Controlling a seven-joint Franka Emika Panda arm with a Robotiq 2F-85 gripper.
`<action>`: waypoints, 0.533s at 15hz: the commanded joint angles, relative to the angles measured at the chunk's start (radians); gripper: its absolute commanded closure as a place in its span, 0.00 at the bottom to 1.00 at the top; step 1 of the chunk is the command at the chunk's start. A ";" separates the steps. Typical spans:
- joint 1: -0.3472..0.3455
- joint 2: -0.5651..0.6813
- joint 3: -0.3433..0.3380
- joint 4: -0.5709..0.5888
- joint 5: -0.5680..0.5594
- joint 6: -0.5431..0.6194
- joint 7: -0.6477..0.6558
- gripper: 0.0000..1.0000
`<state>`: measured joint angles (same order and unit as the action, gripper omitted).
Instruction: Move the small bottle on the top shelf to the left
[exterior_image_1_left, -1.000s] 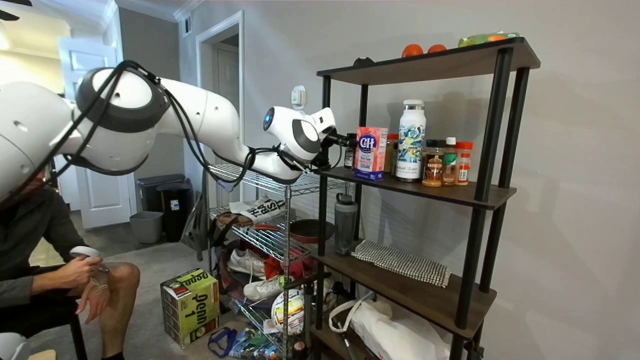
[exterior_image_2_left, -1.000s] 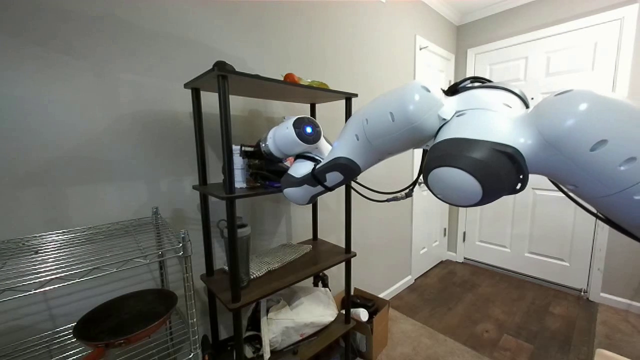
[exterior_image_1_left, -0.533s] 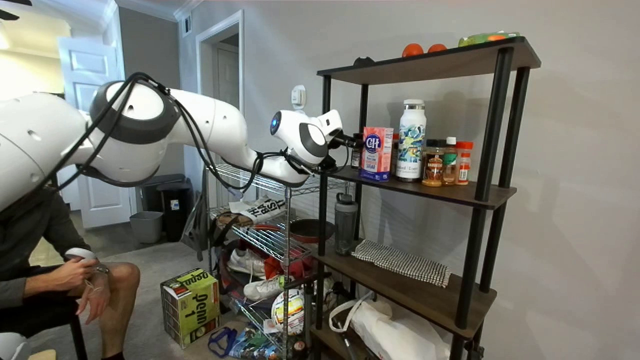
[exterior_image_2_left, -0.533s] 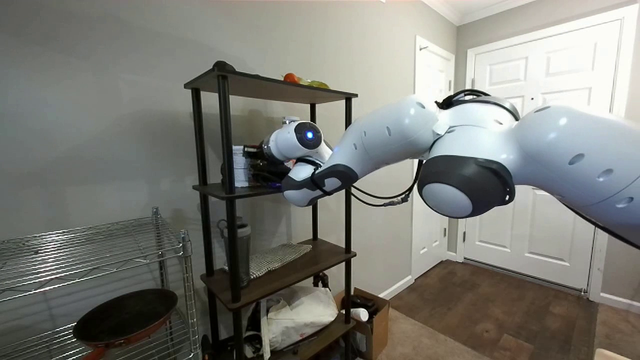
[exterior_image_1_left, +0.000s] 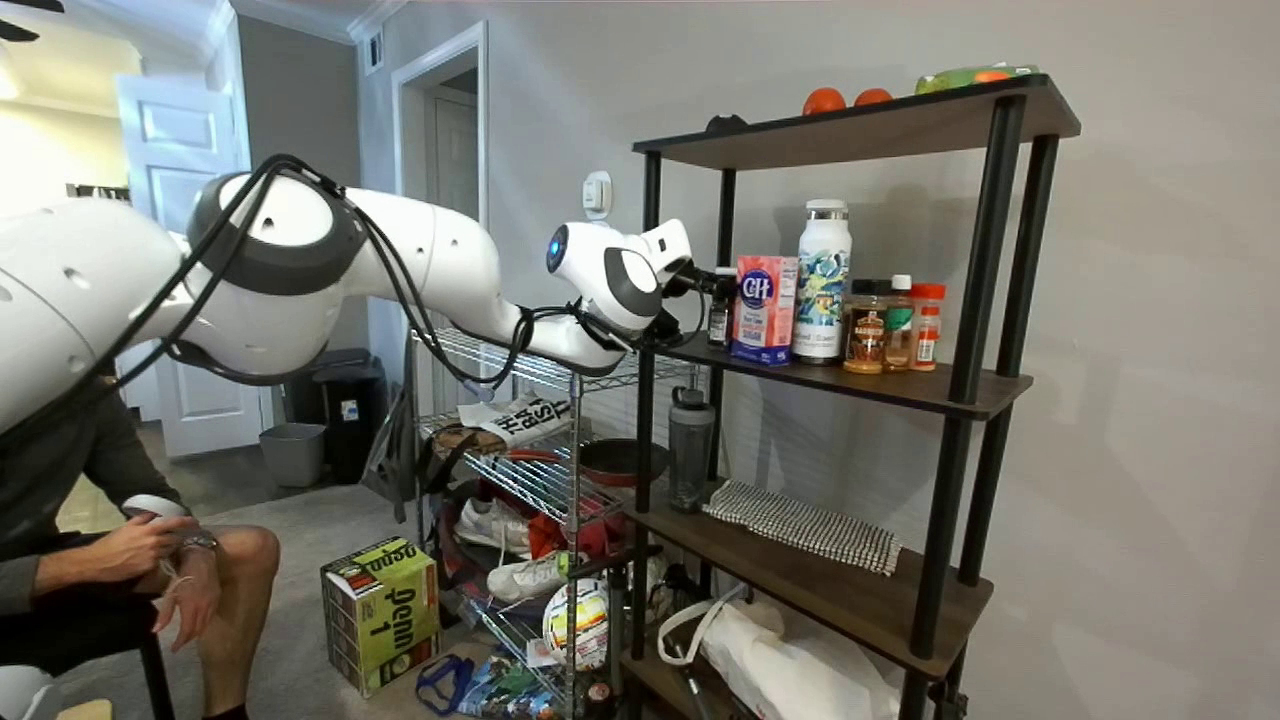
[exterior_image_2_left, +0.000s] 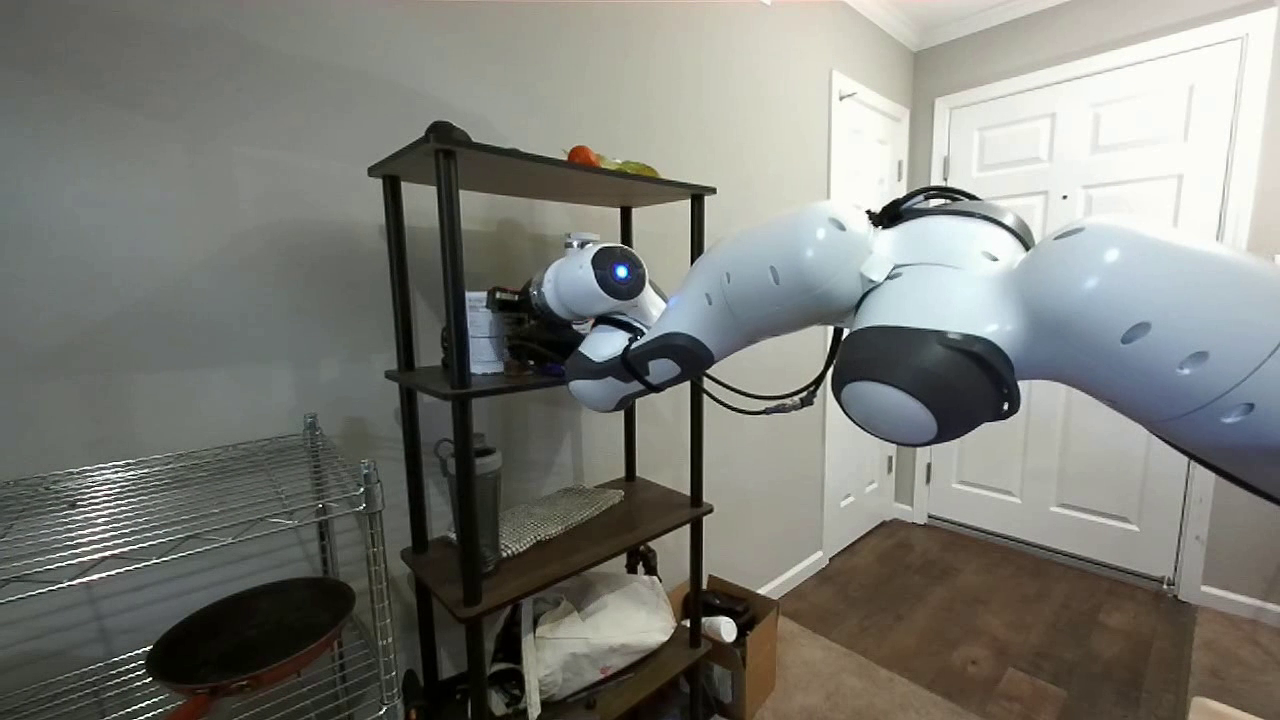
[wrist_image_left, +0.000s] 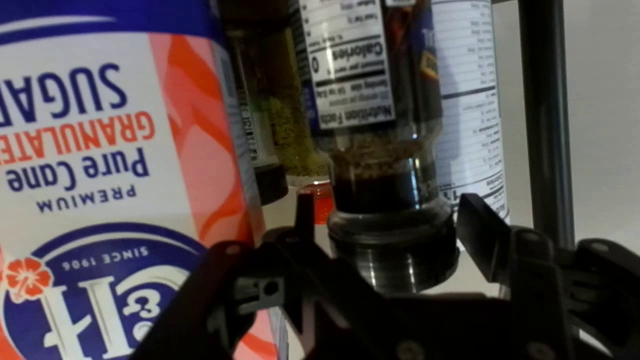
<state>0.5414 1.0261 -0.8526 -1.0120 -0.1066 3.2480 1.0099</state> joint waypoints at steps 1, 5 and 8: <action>-0.004 0.022 -0.048 0.032 0.033 -0.018 0.030 0.01; 0.000 0.026 -0.078 0.028 0.057 -0.014 0.034 0.00; 0.007 0.000 -0.070 -0.019 0.052 0.006 0.029 0.00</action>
<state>0.5409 1.0371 -0.9057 -1.0011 -0.0686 3.2480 1.0237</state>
